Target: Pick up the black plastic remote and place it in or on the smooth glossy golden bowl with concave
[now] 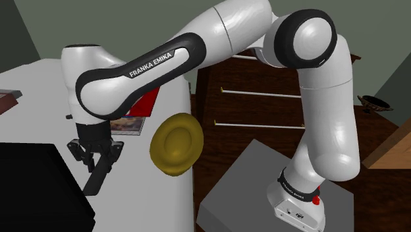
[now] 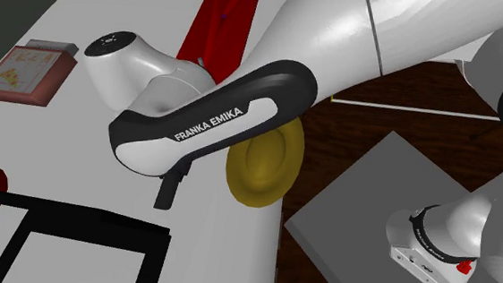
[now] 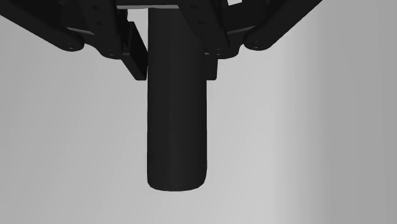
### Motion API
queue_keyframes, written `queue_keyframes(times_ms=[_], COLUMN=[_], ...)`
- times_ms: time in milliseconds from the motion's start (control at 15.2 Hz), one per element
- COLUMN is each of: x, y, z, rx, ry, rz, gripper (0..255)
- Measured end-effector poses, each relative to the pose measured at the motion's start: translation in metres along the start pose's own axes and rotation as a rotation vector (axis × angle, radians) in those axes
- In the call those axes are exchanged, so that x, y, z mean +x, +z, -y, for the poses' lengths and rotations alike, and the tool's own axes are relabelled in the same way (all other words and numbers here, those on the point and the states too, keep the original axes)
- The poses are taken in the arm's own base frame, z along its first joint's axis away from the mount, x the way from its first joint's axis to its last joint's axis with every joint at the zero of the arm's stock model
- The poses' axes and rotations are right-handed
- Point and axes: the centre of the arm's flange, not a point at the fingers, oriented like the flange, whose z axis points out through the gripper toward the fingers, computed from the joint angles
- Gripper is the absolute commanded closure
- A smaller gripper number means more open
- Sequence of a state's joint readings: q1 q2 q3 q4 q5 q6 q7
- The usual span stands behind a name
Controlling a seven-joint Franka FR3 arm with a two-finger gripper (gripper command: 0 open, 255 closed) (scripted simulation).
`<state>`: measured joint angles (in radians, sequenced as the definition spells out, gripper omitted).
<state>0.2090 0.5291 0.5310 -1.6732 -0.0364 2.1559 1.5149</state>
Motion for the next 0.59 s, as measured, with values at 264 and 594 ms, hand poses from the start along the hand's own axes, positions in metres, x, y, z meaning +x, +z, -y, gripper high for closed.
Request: queue_keyframes(times_ms=[264,594], x=[-0.006,-0.012], y=[-0.020,-0.045], z=[0.000,0.001], rx=[0.000,0.000], ry=[0.000,0.000], rz=[0.000,0.000], gripper=[255,255])
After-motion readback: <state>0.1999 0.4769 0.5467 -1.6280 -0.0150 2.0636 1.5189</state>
